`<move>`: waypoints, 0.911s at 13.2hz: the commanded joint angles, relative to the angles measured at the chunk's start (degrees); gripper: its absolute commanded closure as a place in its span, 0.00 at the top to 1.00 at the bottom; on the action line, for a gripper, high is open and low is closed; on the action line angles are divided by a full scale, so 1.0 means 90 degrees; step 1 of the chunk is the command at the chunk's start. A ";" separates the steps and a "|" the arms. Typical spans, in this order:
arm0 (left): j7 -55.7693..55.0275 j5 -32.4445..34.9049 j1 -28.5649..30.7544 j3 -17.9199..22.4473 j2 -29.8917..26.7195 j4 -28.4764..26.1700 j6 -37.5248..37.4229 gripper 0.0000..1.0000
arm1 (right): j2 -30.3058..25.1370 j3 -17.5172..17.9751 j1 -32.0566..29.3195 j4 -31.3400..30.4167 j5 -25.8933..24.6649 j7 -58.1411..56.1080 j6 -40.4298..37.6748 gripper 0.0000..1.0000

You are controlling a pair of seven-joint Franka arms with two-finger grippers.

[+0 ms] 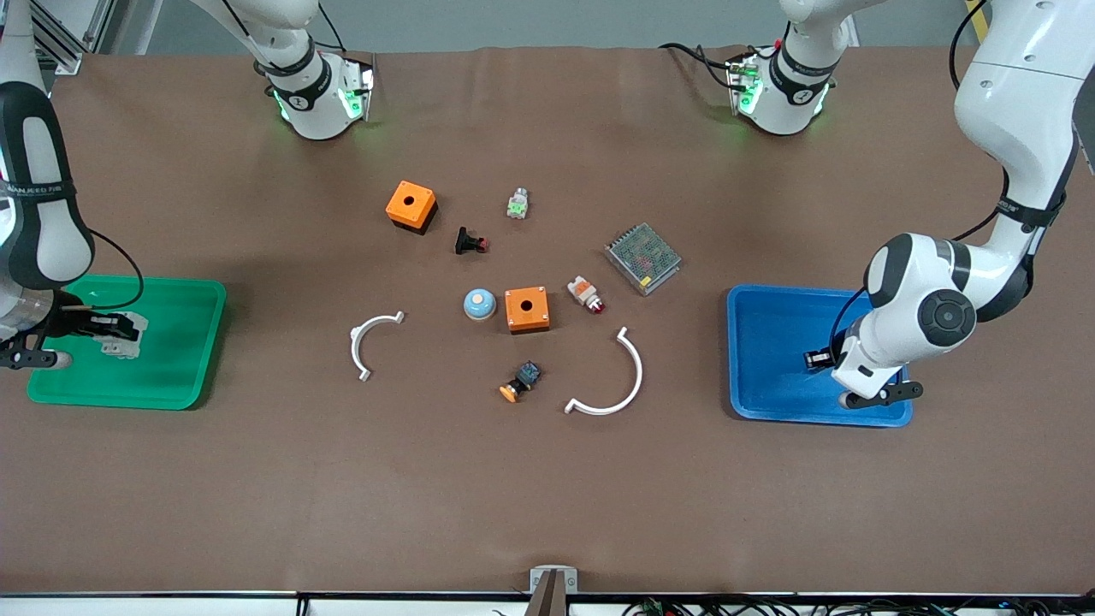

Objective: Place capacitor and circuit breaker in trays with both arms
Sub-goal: 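Carry the capacitor to the blue tray while the right gripper carries the breaker, then open the left gripper over the blue tray, releasing the capacitor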

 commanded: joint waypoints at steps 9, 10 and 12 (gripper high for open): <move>0.0584 -0.0278 0.0120 -0.0357 -0.1551 0.0093 -0.2005 0.99 | 0.0617 0.0151 -0.0526 0.0023 -0.0084 -0.0395 0.0740 0.01; 0.1031 -0.0609 0.0275 -0.0357 -0.1746 0.0122 -0.2172 0.99 | 0.0646 0.0150 -0.0536 0.0023 -0.0084 -0.0375 0.0730 0.04; 0.1755 -0.1283 0.0559 -0.0357 -0.2243 0.0132 -0.2678 0.99 | 0.0646 0.0150 -0.0526 0.0043 -0.0094 -0.0414 0.0691 0.99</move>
